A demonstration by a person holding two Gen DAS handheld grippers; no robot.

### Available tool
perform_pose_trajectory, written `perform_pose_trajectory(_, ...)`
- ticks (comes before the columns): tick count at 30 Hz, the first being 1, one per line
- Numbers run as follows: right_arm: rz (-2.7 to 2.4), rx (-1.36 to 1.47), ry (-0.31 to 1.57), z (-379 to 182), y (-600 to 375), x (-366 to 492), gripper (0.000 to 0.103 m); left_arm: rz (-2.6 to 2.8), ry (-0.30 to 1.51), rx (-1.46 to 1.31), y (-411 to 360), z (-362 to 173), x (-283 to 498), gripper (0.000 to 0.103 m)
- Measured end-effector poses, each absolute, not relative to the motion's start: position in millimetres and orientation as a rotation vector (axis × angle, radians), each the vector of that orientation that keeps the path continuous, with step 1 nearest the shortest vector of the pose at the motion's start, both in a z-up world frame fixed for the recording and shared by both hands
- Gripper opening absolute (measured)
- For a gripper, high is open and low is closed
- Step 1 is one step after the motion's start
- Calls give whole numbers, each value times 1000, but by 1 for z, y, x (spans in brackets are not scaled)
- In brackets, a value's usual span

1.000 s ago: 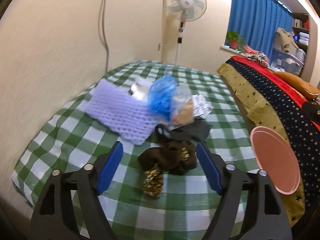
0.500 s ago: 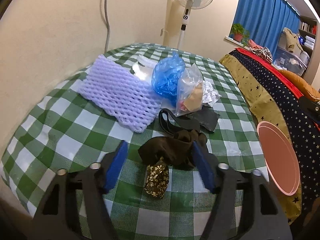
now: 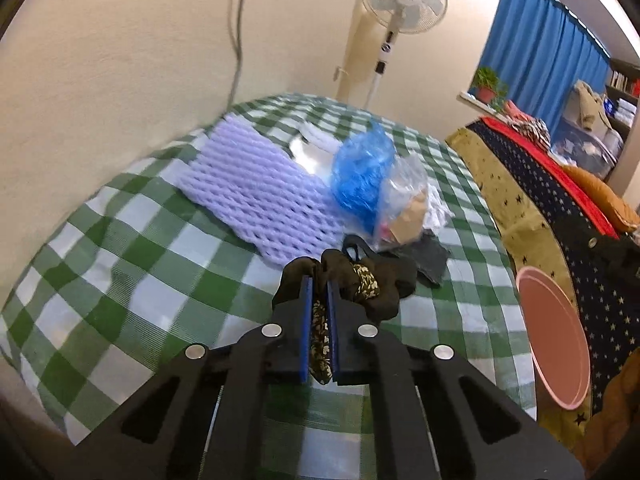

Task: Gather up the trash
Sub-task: 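Grasp the brown patterned cloth on the bed with the left gripper, then grasp the clear plastic bag with the right gripper while the left gripper holds the cloth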

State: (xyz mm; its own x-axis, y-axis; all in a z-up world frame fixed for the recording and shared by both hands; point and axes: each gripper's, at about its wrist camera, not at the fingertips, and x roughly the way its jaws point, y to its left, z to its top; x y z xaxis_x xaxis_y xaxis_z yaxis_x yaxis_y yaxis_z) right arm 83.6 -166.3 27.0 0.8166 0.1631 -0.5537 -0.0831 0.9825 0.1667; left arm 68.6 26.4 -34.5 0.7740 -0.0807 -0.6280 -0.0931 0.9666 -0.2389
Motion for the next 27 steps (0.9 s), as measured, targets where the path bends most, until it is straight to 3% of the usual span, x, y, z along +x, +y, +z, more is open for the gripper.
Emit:
perform_pose_trajectory(12,210,141,624,8,-133,117,23,110,626,-283,48,-29,69,6)
perform_pose_trajectory(17,234,142,640,-2,-121,134,35,117,629,-281,48,-30,73,6)
perform_pose_trajectory(27,266,141,652,-13,-110,159,36,130,632,-277,50,-32,78,6)
